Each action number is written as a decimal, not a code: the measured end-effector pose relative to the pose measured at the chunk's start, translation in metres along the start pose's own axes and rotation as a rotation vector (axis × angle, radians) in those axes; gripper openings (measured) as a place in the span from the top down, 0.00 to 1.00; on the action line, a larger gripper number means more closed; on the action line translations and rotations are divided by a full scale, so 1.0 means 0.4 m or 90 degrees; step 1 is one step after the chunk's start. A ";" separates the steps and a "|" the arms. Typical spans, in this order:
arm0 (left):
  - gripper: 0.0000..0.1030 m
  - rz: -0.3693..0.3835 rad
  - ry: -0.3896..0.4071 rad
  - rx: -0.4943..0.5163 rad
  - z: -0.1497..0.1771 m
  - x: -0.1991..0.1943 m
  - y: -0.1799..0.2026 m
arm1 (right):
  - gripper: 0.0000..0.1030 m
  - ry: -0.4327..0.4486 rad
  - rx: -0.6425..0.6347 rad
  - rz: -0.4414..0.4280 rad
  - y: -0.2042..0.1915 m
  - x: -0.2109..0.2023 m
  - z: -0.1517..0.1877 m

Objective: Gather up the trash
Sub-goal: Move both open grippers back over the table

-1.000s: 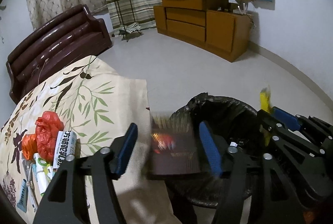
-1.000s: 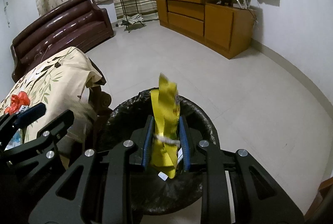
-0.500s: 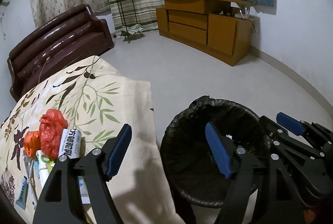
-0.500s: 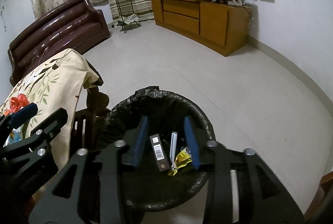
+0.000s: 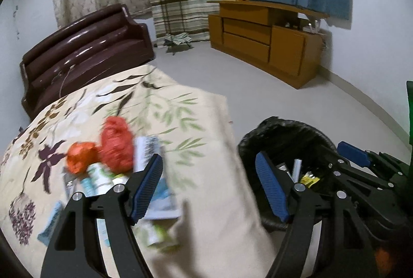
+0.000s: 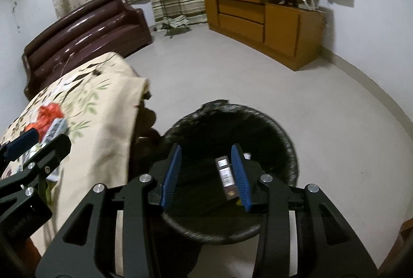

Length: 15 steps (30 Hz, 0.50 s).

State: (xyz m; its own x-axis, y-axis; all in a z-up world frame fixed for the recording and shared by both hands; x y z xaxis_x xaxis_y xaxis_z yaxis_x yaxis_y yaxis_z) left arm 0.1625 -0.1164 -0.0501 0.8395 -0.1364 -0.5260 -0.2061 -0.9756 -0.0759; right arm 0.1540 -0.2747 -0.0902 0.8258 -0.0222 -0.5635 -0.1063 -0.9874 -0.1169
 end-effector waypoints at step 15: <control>0.30 -0.118 -0.014 -0.059 0.093 -0.109 -0.294 | 0.61 -0.016 -0.060 -0.085 -0.247 -0.068 0.053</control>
State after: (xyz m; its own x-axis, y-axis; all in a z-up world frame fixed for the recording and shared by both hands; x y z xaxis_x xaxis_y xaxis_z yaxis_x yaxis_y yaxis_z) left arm 0.1315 0.0109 -0.0497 0.8469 0.0495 -0.5294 -0.0013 -0.9955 -0.0952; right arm 0.1302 -0.1734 -0.0806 0.8148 0.1129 -0.5687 0.0572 -0.9917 -0.1149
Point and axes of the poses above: each gripper's, at about its wrist camera, not at the fingertips, and x roughly the way its jaws point, y to its right, z to its underside, the point moved 8 cm from there along x, roughly the way its jaws point, and after that the axes turned 12 degrees about y, right-handed, at the moved point
